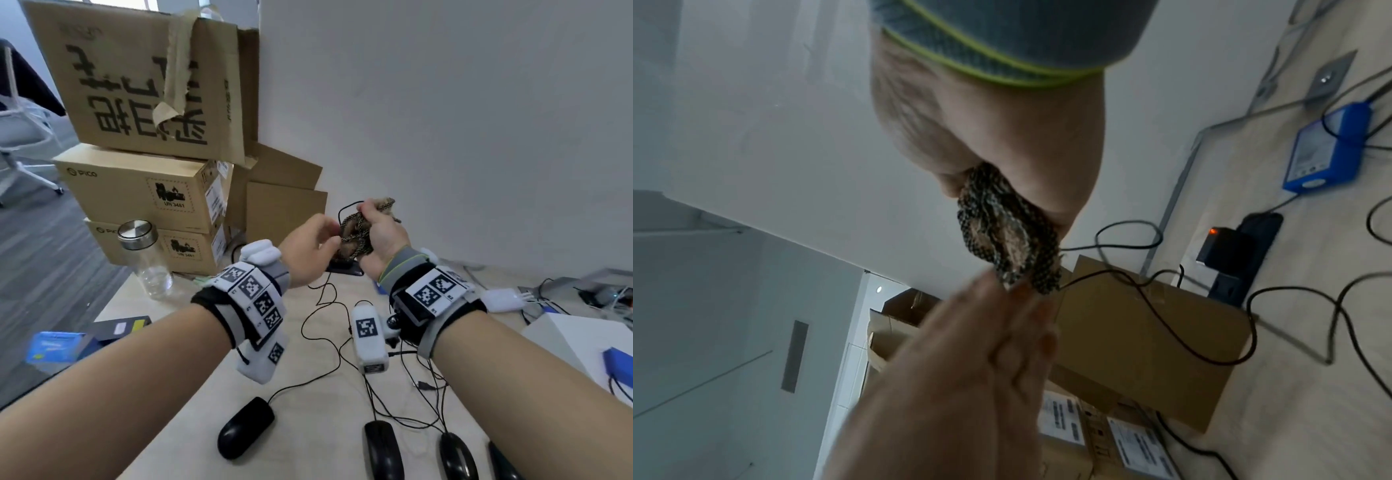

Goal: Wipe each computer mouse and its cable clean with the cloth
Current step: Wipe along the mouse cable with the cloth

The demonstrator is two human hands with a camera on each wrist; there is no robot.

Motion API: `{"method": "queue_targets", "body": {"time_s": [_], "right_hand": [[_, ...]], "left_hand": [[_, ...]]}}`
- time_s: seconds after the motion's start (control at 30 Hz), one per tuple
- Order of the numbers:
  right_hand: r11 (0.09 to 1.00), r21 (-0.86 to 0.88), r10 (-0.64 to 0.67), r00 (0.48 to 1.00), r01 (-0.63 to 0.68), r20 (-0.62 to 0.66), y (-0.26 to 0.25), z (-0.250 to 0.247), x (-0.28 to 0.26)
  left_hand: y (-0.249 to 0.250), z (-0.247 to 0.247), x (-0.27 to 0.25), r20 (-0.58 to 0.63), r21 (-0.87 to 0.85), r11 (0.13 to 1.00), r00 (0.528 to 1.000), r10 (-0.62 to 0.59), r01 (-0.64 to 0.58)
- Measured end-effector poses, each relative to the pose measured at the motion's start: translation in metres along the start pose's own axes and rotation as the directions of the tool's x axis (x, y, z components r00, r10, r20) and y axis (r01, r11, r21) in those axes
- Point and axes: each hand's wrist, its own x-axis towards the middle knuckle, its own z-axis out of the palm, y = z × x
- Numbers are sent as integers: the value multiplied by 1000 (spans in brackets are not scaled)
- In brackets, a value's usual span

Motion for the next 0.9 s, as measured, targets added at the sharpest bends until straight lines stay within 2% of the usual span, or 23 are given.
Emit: {"method": "queue_targets", "body": {"time_s": [0.07,0.13,0.3,0.33,0.4,0.47,0.53,0.6,0.67,0.7,0.77,0.83,0.87,0.9], "right_hand": [[999,35,18,1000,-17,-4,-2,-2,-1],[999,33,22,1000,-21,-17,-5,-4,-2],[999,33,-21,997,24,-69,-17,-7,1],[999,23,-41,995,44,-87,-20,-9,2],[997,-3,-74,991,74,-113,-28,-10,4],[995,-30,-96,985,93,-141,-33,-12,8],[992,-62,-114,981,106,-156,-37,-11,9],[990,-75,-131,979,120,-154,-42,-8,10],[988,-61,-147,980,140,-133,-46,-6,10],[988,-57,-148,981,142,-123,-46,-3,9],[989,-85,-129,986,121,-104,-37,-1,7],[990,-100,-112,990,103,-85,-22,0,6],[991,-107,-92,992,84,-81,-15,1,6],[993,-100,-78,994,69,-79,-10,2,5]], "left_hand": [[14,14,1,30,-139,990,999,-21,25],[12,19,1,58,-170,984,997,-43,52],[-1,16,0,8,41,993,993,115,-115],[-5,17,1,34,104,986,992,125,-128],[-16,16,-1,133,196,976,989,65,-90],[-25,16,-6,240,350,936,969,-61,-28],[-38,19,-9,369,567,823,905,-213,-37],[-52,25,-15,467,748,657,775,-425,-91],[-65,28,-21,497,823,546,664,-559,-156],[-70,28,-24,505,834,521,634,-586,-183],[-69,21,-30,506,841,493,648,-569,-223],[-64,13,-28,509,814,536,715,-478,-221],[-59,8,-25,506,759,629,761,-407,-168],[-51,2,-22,466,645,761,826,-318,-70]]}}
